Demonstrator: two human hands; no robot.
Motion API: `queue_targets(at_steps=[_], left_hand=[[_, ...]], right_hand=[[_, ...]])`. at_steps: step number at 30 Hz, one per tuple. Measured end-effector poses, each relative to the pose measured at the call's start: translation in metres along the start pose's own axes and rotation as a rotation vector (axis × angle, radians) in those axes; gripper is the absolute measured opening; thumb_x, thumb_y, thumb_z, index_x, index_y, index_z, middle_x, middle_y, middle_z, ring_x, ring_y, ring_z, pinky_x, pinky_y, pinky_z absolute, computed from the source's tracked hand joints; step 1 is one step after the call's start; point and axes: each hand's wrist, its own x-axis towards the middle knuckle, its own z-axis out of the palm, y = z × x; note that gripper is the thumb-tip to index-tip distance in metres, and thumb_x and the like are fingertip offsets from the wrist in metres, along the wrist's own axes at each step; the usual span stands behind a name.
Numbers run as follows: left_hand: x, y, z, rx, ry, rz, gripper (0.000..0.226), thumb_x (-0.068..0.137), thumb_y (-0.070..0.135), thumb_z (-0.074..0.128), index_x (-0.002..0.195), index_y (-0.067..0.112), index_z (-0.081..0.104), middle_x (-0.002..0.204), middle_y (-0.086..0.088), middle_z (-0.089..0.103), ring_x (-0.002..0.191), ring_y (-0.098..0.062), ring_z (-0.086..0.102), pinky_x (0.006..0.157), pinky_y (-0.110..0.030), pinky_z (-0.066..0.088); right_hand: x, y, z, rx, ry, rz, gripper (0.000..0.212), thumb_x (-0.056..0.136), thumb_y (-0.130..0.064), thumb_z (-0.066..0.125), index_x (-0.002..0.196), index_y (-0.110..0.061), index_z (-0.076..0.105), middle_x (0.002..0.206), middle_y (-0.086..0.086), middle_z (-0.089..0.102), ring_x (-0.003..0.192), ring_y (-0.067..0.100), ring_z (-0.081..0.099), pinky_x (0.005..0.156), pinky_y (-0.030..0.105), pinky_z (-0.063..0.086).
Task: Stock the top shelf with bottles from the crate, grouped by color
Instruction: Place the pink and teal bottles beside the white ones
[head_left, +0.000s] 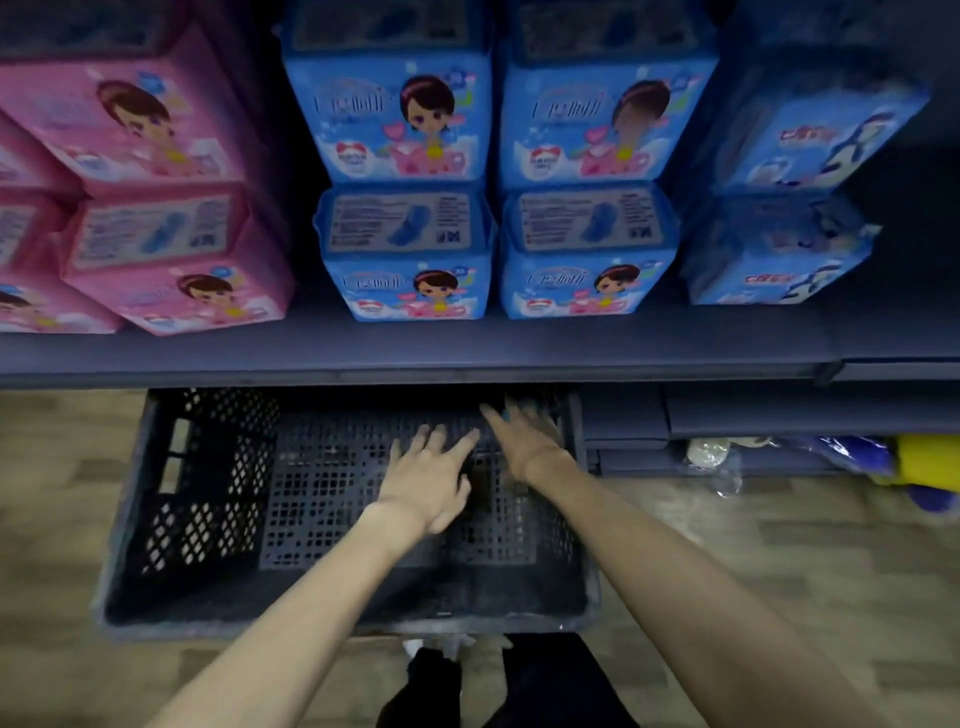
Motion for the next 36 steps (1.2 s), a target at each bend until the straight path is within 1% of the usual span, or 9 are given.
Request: queue_targets(at_steps=[6, 11, 13, 18, 22, 24, 27, 32, 36], left_hand=[[0.01, 0.002, 0.003, -0.023, -0.065, -0.021, 0.068, 0.099, 0.034, 0.042, 0.154, 0.033, 0.002, 0.152, -0.013, 0.025, 0.144, -0.035, 0.016, 0.115, -0.059, 0.018], [0.015, -0.004, 0.002, -0.046, -0.079, -0.08, 0.071, 0.098, 0.037, 0.046, 0.154, 0.033, 0.002, 0.152, -0.012, 0.026, 0.144, -0.035, 0.018, 0.115, -0.061, 0.015], [0.016, -0.006, 0.003, -0.058, -0.078, -0.096, 0.072, 0.098, 0.037, 0.046, 0.154, 0.033, 0.002, 0.153, -0.012, 0.025, 0.144, -0.034, 0.017, 0.115, -0.061, 0.014], [0.015, -0.008, 0.009, -0.069, -0.09, -0.111, 0.073, 0.098, 0.038, 0.049, 0.154, 0.031, 0.004, 0.155, -0.012, 0.022, 0.146, -0.035, 0.013, 0.116, -0.061, 0.011], [0.014, -0.008, 0.012, -0.063, -0.076, -0.113, 0.073, 0.097, 0.037, 0.051, 0.154, 0.031, 0.006, 0.154, -0.013, 0.024, 0.145, -0.036, 0.015, 0.116, -0.061, 0.012], [0.012, -0.008, 0.012, -0.055, -0.069, -0.11, 0.074, 0.097, 0.037, 0.051, 0.154, 0.031, 0.005, 0.153, -0.013, 0.024, 0.145, -0.036, 0.015, 0.116, -0.061, 0.012], [0.007, -0.007, 0.012, -0.053, -0.057, -0.101, 0.073, 0.097, 0.037, 0.051, 0.154, 0.03, 0.005, 0.153, -0.013, 0.025, 0.145, -0.035, 0.015, 0.116, -0.061, 0.011], [-0.006, -0.011, 0.011, -0.028, -0.019, -0.085, 0.072, 0.096, 0.037, 0.051, 0.153, 0.032, 0.007, 0.15, -0.013, 0.03, 0.144, -0.035, 0.019, 0.115, -0.063, 0.01], [-0.017, -0.013, 0.001, -0.015, 0.042, -0.051, 0.07, 0.095, 0.036, 0.051, 0.153, 0.03, 0.01, 0.148, -0.013, 0.033, 0.142, -0.035, 0.022, 0.116, -0.062, 0.01]], right_hand=[[0.027, -0.006, -0.002, 0.065, -0.003, 0.077, 0.057, 0.095, -0.002, 0.053, 0.148, -0.013, 0.035, 0.15, 0.015, 0.035, 0.139, 0.036, 0.032, 0.106, 0.046, 0.039], [0.039, -0.009, 0.0, 0.019, 0.056, 0.05, 0.036, 0.099, 0.001, 0.045, 0.133, -0.003, 0.054, 0.135, 0.019, 0.054, 0.125, 0.033, 0.052, 0.1, 0.041, 0.046], [0.044, -0.007, 0.003, -0.065, 0.085, 0.004, 0.034, 0.1, 0.0, 0.041, 0.13, 0.001, 0.056, 0.134, 0.02, 0.056, 0.124, 0.033, 0.053, 0.101, 0.039, 0.043], [0.049, -0.007, 0.006, -0.025, 0.117, -0.079, 0.039, 0.105, -0.009, 0.028, 0.137, 0.005, 0.046, 0.142, 0.024, 0.045, 0.133, 0.038, 0.041, 0.108, 0.041, 0.031], [0.049, -0.01, 0.002, 0.003, 0.057, 0.057, 0.034, 0.101, -0.001, 0.041, 0.131, 0.0, 0.057, 0.136, 0.017, 0.056, 0.124, 0.029, 0.055, 0.101, 0.034, 0.043], [0.048, -0.008, 0.001, 0.048, 0.038, 0.087, 0.033, 0.097, 0.003, 0.046, 0.126, -0.001, 0.062, 0.13, 0.017, 0.061, 0.119, 0.03, 0.06, 0.097, 0.035, 0.047], [0.039, -0.009, -0.001, 0.031, 0.072, 0.078, 0.031, 0.093, 0.006, 0.05, 0.12, 0.0, 0.065, 0.122, 0.019, 0.064, 0.112, 0.033, 0.063, 0.091, 0.039, 0.051], [0.02, -0.014, -0.013, -0.062, 0.069, 0.013, 0.027, 0.092, 0.005, 0.053, 0.116, -0.003, 0.064, 0.117, 0.013, 0.065, 0.105, 0.029, 0.065, 0.085, 0.036, 0.053], [-0.004, -0.016, -0.029, -0.15, 0.169, 0.007, 0.027, 0.093, 0.002, 0.052, 0.114, -0.007, 0.065, 0.116, 0.012, 0.067, 0.102, 0.029, 0.067, 0.079, 0.037, 0.054]])
